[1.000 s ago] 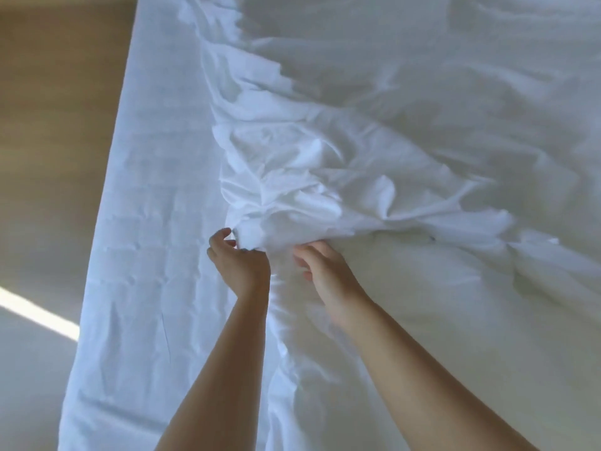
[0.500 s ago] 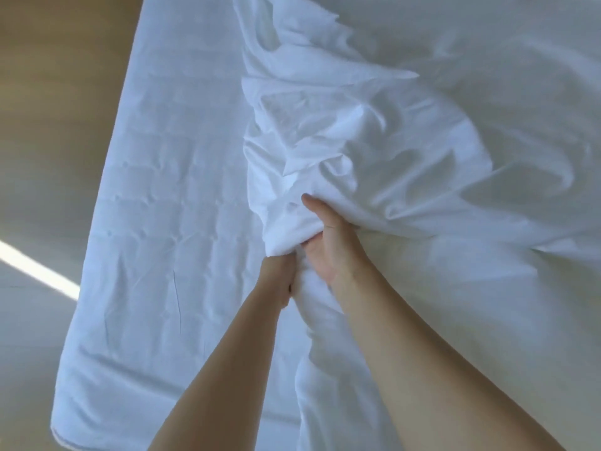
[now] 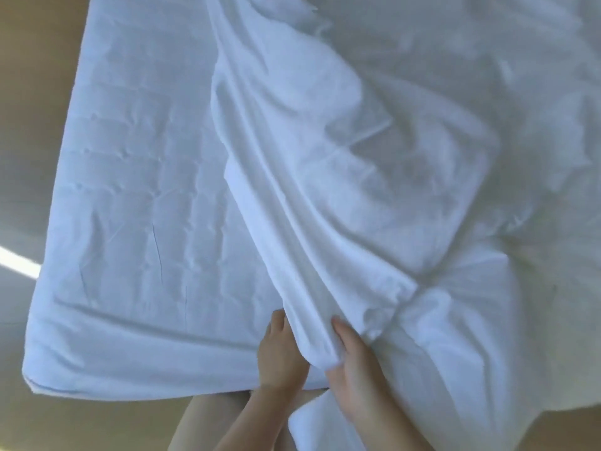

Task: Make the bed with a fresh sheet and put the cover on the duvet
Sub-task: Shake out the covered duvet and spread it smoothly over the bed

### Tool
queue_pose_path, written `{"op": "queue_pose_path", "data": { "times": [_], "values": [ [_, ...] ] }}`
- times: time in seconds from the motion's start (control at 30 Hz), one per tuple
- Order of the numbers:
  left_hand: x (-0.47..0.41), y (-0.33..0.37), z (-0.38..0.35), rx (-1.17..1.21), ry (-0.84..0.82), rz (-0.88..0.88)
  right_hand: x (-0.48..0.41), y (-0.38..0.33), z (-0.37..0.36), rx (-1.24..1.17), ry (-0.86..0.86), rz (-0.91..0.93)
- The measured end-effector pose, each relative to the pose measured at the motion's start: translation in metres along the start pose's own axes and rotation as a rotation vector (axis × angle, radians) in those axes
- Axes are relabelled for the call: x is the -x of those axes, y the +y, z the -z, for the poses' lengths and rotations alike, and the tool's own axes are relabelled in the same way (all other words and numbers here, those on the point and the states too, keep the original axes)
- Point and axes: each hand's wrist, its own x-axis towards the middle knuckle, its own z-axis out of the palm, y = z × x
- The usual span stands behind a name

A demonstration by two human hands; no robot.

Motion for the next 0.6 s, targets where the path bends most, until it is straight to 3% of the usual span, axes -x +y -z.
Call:
{"op": "queue_pose_path", "data": {
  "times": [0.13, 0.23, 0.3, 0.4, 0.47, 0.6],
  "values": [
    [-0.017, 0.005, 0.020, 0.543, 0.288, -0.162, -0.005, -0.020, -0.010, -0.021, -0.162, 0.143],
    [-0.020, 0.020, 0.031, 0.734, 0.202, -0.206, 0.003, -0.034, 0.000, -0.147, -0.266, 0.177],
    [-0.020, 0.032, 0.027, 0.754, 0.098, -0.257, 0.008, -0.038, 0.009, -0.212, -0.265, 0.181],
    [-0.025, 0.034, 0.028, 0.506, 0.014, -0.358, 0.012, -0.041, 0.019, -0.197, -0.267, 0.139],
    [-0.012, 0.007, 0.025, 0.427, 0.041, -0.367, 0.008, -0.040, 0.025, -0.137, -0.285, 0.100],
    [0.099, -0.067, -0.006, 0.564, 0.157, -0.203, 0.008, -0.044, 0.027, -0.050, -0.337, 0.085]
  ]
}}
